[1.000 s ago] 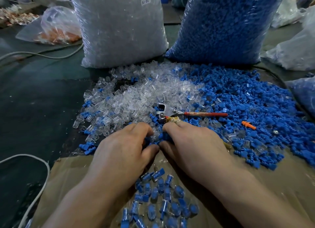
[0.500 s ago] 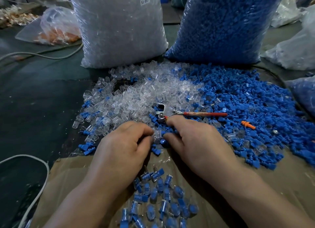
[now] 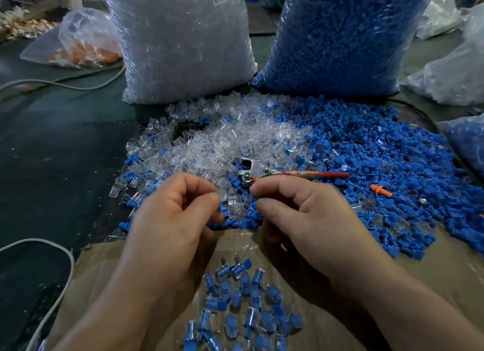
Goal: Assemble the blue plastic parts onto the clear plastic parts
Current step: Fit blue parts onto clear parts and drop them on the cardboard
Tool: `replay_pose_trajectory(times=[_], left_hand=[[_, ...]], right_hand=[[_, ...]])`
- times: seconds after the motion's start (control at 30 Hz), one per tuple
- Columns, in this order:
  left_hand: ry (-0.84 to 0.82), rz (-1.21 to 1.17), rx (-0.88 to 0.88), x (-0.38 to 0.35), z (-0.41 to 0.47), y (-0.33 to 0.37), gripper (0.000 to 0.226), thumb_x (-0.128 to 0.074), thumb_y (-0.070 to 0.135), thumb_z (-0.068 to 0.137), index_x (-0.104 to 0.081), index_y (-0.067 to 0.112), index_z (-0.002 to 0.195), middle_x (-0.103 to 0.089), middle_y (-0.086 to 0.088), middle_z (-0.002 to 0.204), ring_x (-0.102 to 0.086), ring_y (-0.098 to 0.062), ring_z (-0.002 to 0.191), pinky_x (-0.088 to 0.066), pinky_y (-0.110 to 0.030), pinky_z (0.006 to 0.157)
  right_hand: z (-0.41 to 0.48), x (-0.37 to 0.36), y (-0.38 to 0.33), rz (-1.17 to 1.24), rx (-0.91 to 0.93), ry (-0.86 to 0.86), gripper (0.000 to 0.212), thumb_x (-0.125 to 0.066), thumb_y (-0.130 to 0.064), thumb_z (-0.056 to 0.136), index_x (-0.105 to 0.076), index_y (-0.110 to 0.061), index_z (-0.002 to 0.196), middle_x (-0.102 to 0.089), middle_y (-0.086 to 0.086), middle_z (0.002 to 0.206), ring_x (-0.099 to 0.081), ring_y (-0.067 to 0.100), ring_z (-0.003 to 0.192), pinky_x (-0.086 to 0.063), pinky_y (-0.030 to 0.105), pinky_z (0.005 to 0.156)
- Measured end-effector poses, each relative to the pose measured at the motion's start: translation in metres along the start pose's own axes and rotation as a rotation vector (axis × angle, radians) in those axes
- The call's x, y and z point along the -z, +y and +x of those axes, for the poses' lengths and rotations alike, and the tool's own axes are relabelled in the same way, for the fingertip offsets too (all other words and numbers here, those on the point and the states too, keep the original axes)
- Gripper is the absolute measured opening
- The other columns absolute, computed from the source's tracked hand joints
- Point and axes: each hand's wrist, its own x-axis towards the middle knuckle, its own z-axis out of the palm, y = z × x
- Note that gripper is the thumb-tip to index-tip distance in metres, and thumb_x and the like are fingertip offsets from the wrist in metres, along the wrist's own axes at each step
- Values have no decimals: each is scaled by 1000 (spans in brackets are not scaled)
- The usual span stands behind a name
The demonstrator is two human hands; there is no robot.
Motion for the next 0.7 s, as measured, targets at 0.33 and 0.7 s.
replay_pose_trajectory(times=[0.33, 0.7], left_hand=[[-190, -53, 15, -6, -6, 8, 16, -71, 17, 86, -74, 32, 82, -74, -5, 71, -72, -15, 59, -54, -18, 53], [-200, -79, -56, -6, -6, 9, 16, -77, 35, 71, -75, 32, 86, -74, -3, 76, -73, -21, 67, -61, -31, 60]], right_hand=[[-5, -7, -10, -340, 252, 23, 12, -59, -36, 88, -65, -34, 97, -63, -20, 93, -60, 0, 91, -51, 25, 77], [-9, -9, -14, -452, 418, 40, 22, -53, -28, 94, -70, -18, 104, -62, -5, 98, -60, 13, 88, -52, 35, 73]])
